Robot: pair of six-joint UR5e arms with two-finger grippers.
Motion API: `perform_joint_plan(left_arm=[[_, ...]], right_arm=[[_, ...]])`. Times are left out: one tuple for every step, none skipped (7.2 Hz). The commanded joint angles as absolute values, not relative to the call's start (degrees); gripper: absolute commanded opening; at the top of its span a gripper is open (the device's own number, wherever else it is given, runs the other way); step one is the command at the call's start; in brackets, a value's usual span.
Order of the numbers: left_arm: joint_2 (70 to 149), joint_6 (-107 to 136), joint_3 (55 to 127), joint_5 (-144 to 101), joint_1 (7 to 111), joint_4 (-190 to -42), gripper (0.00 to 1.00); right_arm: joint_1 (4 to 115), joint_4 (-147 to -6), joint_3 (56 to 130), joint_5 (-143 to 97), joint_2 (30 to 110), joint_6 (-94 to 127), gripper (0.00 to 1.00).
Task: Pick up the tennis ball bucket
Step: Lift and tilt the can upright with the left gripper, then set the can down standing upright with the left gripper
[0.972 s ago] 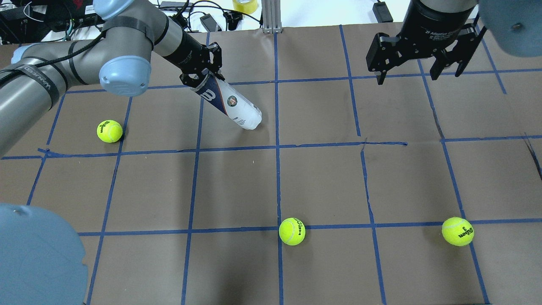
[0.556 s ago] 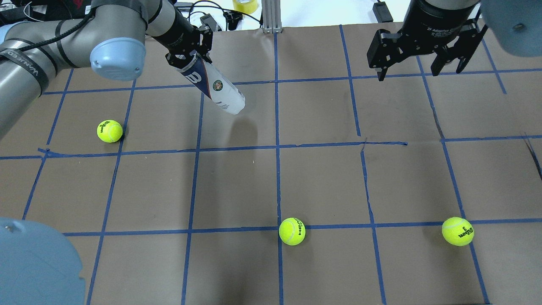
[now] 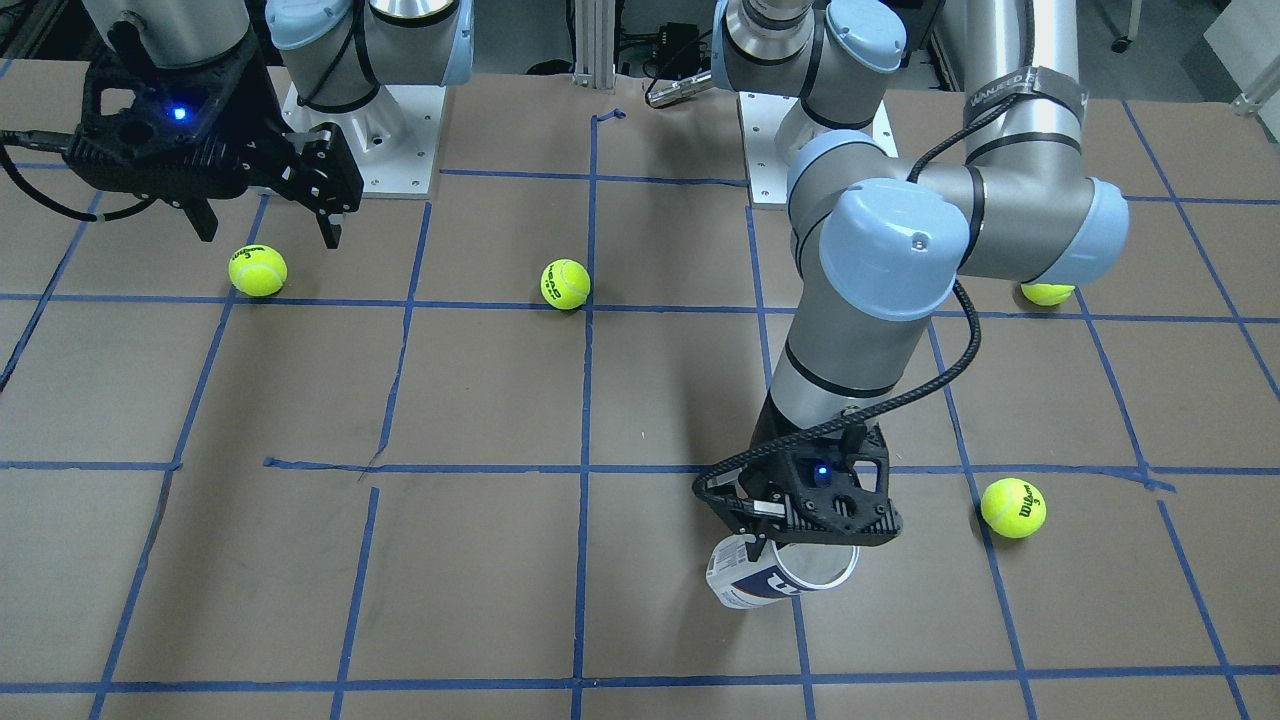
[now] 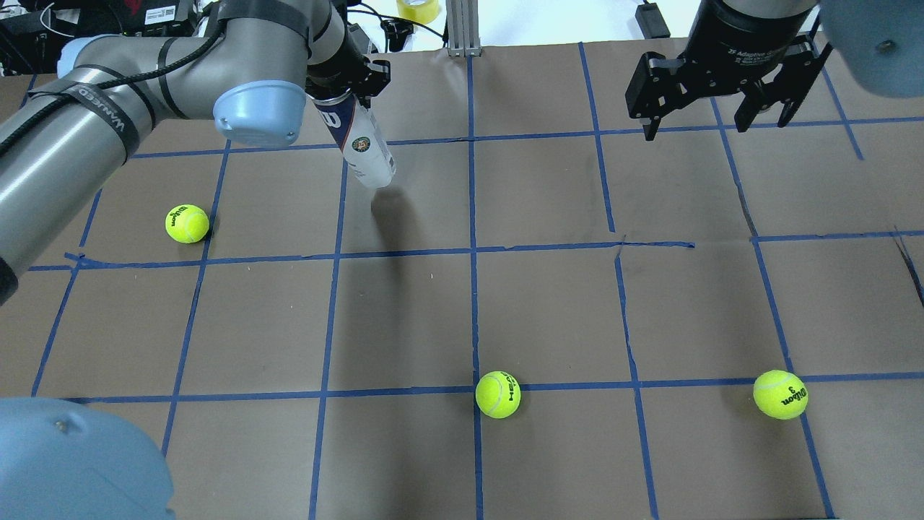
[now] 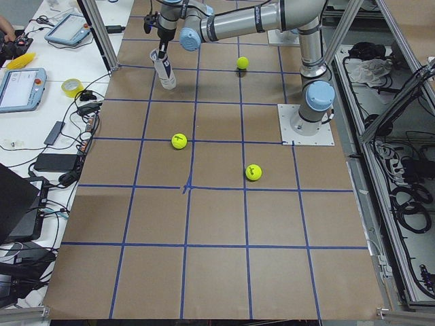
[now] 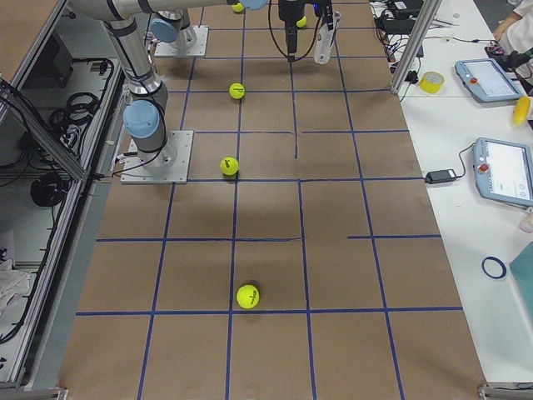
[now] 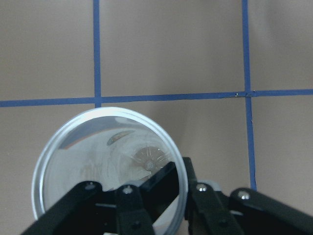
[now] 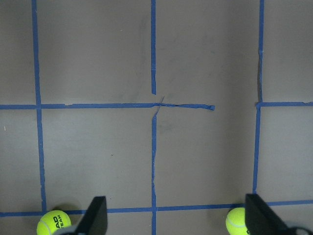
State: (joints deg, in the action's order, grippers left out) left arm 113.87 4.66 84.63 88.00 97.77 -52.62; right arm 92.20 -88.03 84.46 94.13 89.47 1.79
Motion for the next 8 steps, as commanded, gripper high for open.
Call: perform_joint_plan(left_arm=[[114.08,4.13,87.26,88.15,99.92,-49.42,0.00],[114.00,4.13,89.02,88.15,100.11,-47.57,0.00],[113.91,4.48,89.03,88.07,100.11,-46.94,0.21],[113.91,4.74,89.12,88.07,100.19,-46.93,0.54],[113.99,5.09,89.21,87.89,100.28,-47.19,0.74],[113.82,5.10,88.95,87.54,100.28,-47.63,0.91],[112.95,5.10,88.51,87.37,100.37,-48.77,1.00],[111.46,5.10,87.29,87.54,100.55,-52.17,1.00]], right_arm=[[92.20,-88.07,84.55,94.04,89.30,1.93,1.00],[92.20,-87.89,84.46,94.13,89.30,1.67,1.00],[92.20,-88.06,84.55,94.04,89.30,1.76,1.00],[92.20,-87.98,84.46,94.04,89.30,1.84,1.00],[92.20,-87.98,84.55,94.04,89.30,1.93,1.00],[92.20,-87.98,84.55,94.04,89.30,1.93,1.00],[92.20,-87.98,84.55,94.04,89.30,1.93,1.00],[92.20,-87.89,84.55,94.04,89.30,1.93,1.00]])
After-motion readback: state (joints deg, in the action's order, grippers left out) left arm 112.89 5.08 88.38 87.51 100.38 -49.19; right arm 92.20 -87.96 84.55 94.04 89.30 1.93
